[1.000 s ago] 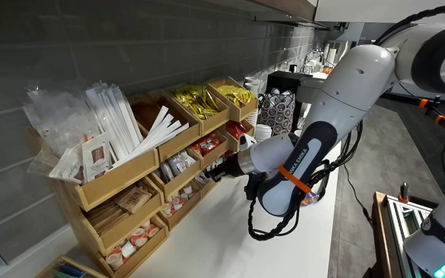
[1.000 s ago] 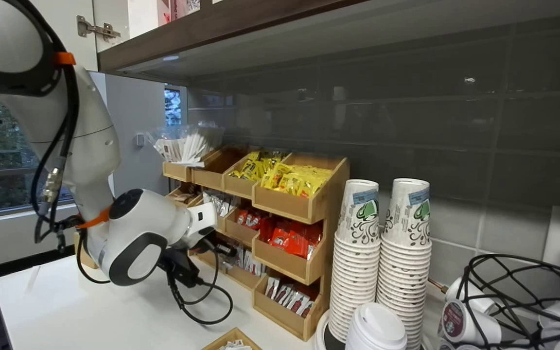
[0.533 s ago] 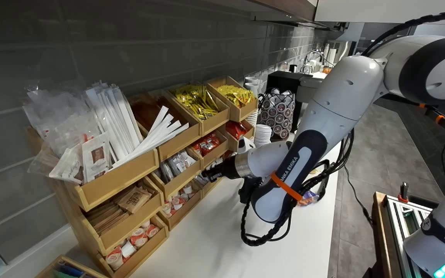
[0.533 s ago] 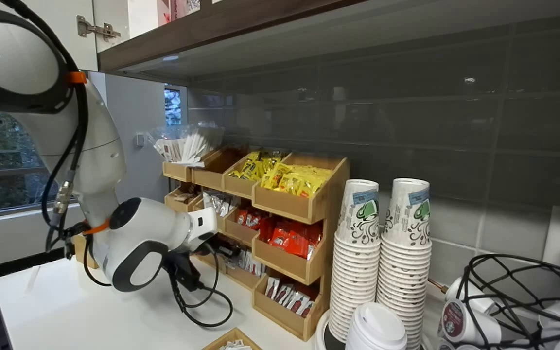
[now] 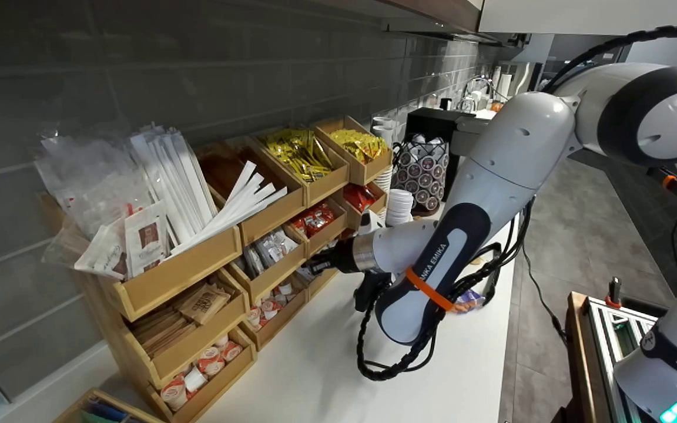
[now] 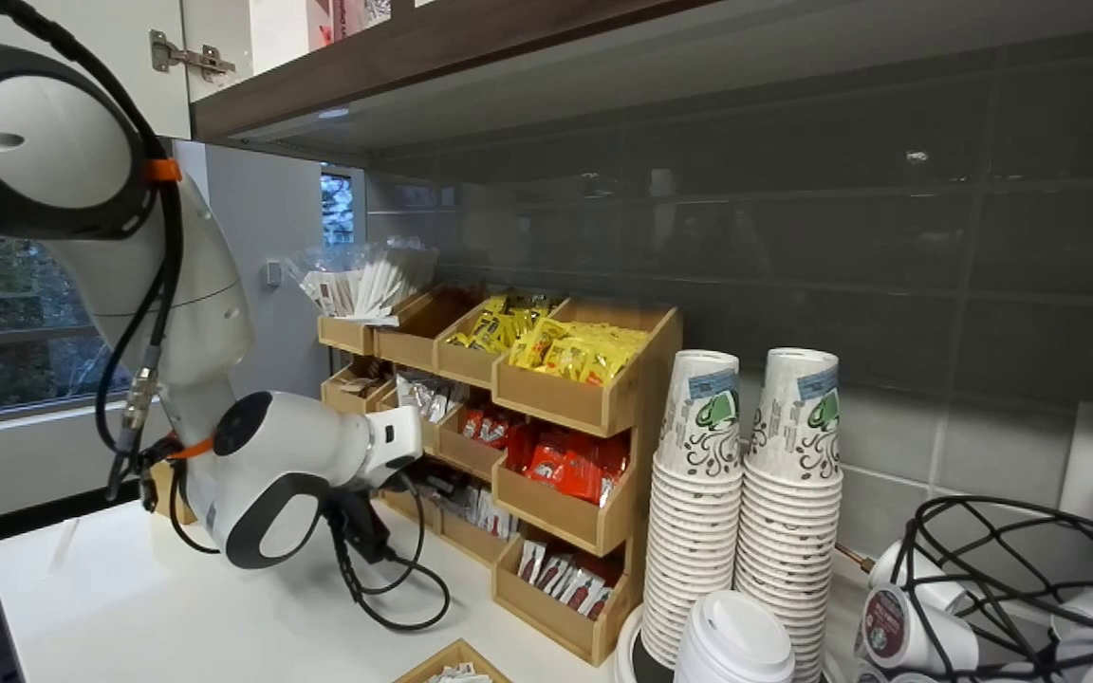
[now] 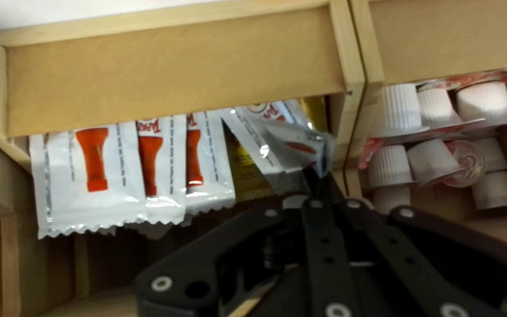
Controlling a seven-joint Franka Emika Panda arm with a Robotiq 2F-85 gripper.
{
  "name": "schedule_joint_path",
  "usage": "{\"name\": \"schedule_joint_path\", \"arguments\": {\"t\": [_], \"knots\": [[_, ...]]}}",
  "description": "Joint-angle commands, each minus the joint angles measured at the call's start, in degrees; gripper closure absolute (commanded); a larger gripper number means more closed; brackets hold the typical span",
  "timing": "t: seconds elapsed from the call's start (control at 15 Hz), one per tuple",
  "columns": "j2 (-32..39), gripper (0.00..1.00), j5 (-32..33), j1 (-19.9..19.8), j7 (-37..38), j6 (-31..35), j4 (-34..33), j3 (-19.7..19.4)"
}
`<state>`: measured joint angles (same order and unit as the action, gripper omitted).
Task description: Put the tomato sauce pack that is on the counter, next to the others
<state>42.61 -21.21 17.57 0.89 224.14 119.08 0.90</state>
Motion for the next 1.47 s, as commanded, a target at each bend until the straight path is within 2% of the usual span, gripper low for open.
{"name": "schedule_joint_path", "arguments": {"t": [0.0,0.67,1.4], "knots": [[2.82,1.0,0.17,-1.26,1.87,3.58,-2.37,1.56],[6.2,1.0,0.02,-2.68,2.84,8.12,-4.93,2.73],[8.95,1.0,-4.84,-1.87,2.52,9.59,-8.28,2.97]]}}
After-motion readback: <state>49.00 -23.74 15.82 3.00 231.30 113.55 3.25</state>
